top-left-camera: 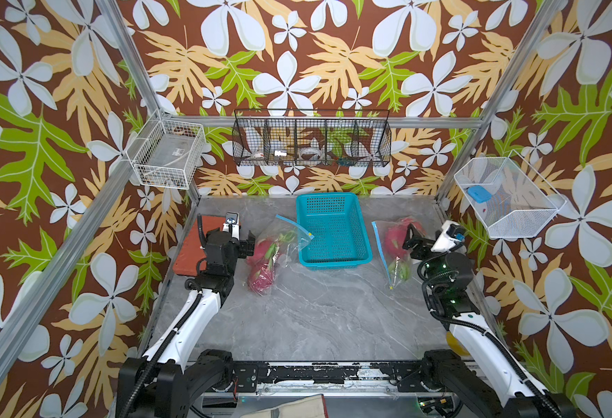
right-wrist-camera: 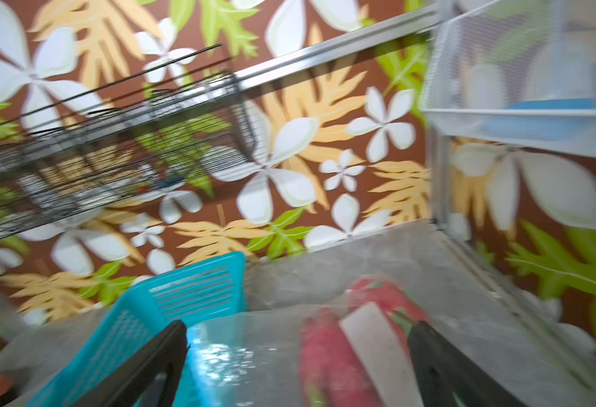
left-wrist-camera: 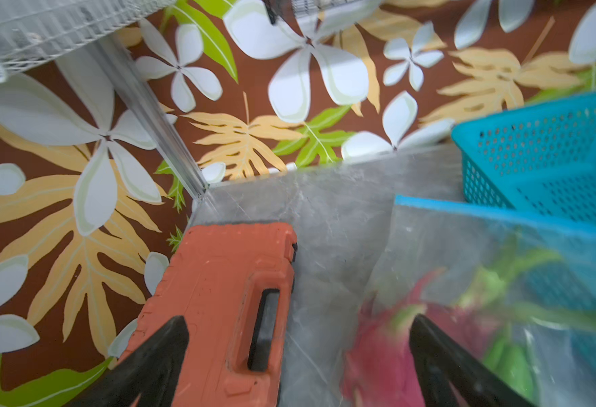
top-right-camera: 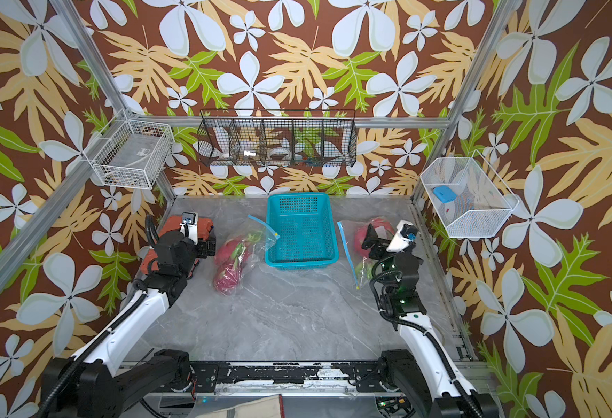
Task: Open the zip-top bag and take out the dragon fruit
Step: Pick up the zipper food storage bag at the center of the board.
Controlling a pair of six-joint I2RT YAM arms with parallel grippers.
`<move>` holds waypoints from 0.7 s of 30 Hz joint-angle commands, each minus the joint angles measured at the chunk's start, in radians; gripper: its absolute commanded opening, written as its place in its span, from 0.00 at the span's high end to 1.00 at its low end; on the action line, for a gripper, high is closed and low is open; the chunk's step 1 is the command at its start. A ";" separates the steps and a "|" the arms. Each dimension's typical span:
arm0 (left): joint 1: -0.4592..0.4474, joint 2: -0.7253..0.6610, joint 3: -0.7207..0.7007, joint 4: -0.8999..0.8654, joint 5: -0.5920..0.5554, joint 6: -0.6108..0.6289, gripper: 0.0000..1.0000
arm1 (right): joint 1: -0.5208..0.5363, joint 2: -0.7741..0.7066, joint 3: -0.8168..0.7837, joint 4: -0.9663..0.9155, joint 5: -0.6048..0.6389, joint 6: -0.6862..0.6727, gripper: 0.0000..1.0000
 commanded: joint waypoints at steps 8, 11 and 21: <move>0.000 0.021 0.247 -0.565 0.144 0.153 0.00 | 0.450 0.547 0.541 -0.372 -0.041 0.038 0.09; -0.001 0.064 0.274 -0.574 0.116 0.153 0.00 | 0.466 0.737 0.716 -0.417 -0.103 0.078 0.15; -0.001 0.075 0.274 -0.579 0.130 0.160 0.01 | 0.508 1.055 0.996 -0.477 -0.259 0.152 0.34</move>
